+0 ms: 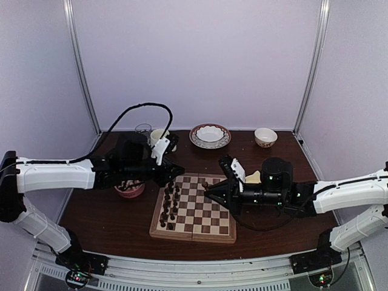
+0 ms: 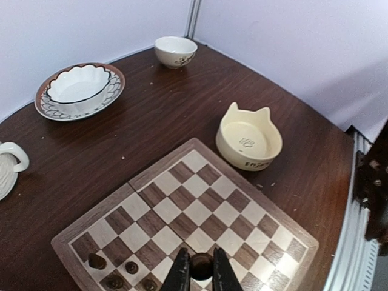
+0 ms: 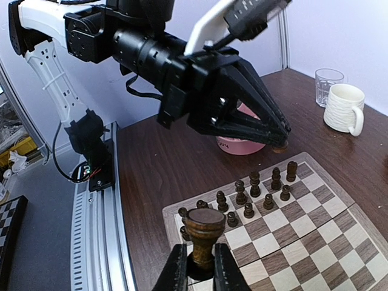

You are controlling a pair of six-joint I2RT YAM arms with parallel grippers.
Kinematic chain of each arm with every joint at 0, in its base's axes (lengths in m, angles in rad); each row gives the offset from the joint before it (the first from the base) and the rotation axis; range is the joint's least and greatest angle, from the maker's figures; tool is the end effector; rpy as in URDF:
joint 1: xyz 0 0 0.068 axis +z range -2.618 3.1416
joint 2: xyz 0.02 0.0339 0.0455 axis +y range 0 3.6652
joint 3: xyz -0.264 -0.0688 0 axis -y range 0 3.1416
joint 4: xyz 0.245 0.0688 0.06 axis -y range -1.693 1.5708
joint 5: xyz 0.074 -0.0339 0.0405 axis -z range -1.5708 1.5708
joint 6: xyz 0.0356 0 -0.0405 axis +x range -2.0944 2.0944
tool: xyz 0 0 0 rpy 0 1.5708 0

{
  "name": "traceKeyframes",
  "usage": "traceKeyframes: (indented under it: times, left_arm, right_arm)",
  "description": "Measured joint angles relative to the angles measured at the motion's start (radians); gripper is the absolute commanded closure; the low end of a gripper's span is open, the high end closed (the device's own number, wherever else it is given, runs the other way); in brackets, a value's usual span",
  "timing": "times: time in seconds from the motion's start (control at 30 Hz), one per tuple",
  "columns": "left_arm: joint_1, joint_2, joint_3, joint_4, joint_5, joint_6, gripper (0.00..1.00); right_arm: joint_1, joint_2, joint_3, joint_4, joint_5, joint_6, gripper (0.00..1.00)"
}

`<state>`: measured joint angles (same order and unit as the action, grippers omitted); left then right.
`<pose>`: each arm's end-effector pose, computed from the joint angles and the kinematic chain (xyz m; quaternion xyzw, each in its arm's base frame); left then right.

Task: Set up the chess pieces on the board
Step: Pass from the right arm to the left, then place the pawn on the chessboard.

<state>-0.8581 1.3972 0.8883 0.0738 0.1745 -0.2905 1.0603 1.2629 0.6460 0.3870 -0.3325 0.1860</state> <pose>0.2023 -0.2435 0.2606 0.2802 0.7931 -0.3527 0.4099 0.1264 0.2494 0.2478 -0.4203 0.6565 0.4629 0.4219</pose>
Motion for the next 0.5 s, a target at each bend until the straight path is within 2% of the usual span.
traceKeyframes:
  times: [0.3, 0.5]
  left_arm:
    - [0.0, 0.2, 0.145, -0.157, -0.154, 0.081, 1.0]
    - [0.0, 0.317, 0.245, -0.232, -0.196, 0.103, 1.0]
  right_arm:
    - [0.0, -0.058, -0.034, 0.004, 0.069, 0.0, 1.0]
    - [0.0, -0.06, -0.04, 0.006, 0.094, 0.001, 1.0]
